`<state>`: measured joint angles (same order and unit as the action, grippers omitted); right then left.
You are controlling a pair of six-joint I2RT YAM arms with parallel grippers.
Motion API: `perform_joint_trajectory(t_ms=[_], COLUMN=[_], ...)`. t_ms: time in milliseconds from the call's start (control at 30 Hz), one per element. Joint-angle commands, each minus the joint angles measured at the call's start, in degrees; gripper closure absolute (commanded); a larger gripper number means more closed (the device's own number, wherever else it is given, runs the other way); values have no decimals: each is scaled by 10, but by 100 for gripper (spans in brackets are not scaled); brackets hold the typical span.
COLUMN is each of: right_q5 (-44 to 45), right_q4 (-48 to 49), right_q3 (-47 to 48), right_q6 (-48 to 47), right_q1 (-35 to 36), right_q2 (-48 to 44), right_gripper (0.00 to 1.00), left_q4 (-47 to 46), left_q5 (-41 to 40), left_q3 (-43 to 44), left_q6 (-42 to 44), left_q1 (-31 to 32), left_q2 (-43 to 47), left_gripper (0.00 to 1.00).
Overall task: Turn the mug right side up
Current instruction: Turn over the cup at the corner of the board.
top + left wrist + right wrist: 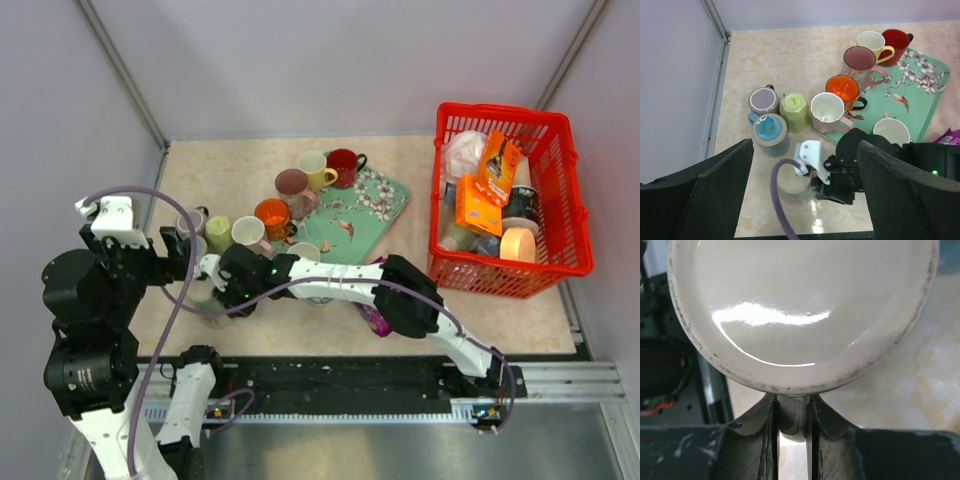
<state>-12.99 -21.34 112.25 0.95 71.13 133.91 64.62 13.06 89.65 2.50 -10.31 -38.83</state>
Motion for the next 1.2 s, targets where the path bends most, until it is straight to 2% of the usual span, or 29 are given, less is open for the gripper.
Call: perform_joint_trajectory(t_ms=[0, 133, 233, 367, 500, 667, 800, 900, 1000, 1067, 1167], right_q5=[-89, -126, -164, -220, -295, -398, -422, -453, -496, -528, -575], right_q4=[-11, -12, -17, -13, 11, 70, 150, 162, 199, 255, 296], right_q3=[-51, -86, -73, -48, -12, -24, -57, -53, -48, -37, -6], right_q6=[-6, 22, 24, 46, 112, 155, 231, 220, 226, 274, 337], right_q1=[-19, -54, -81, -136, -210, -280, -330, -347, -361, -372, -378], right_q2=[-127, -185, -205, -214, -214, -233, -245, -252, -254, -244, -226], right_gripper=[100, 100, 100, 100, 100, 100, 100, 100, 100, 100, 100], left_q4=[-32, -75, -109, -166, -184, -167, -241, -261, -324, -371, -518], left_q5=[15, 20, 20, 65, 101, 208, 252, 255, 269, 308, 355], left_q3=[18, -20, -32, -72, -126, -212, -253, -251, -296, -337, -424], left_q6=[21, 90, 134, 204, 260, 420, 417, 426, 469, 541, 609], left_q1=[8, 18, 20, 19, 18, 18, 18, 18, 18, 19, 19], left_q2=[-16, -4, 7, 37, 52, 84, 85, 64, 67, 74, 86], left_gripper=[11, 12, 11, 10, 9, 9, 9, 11, 11, 11, 12])
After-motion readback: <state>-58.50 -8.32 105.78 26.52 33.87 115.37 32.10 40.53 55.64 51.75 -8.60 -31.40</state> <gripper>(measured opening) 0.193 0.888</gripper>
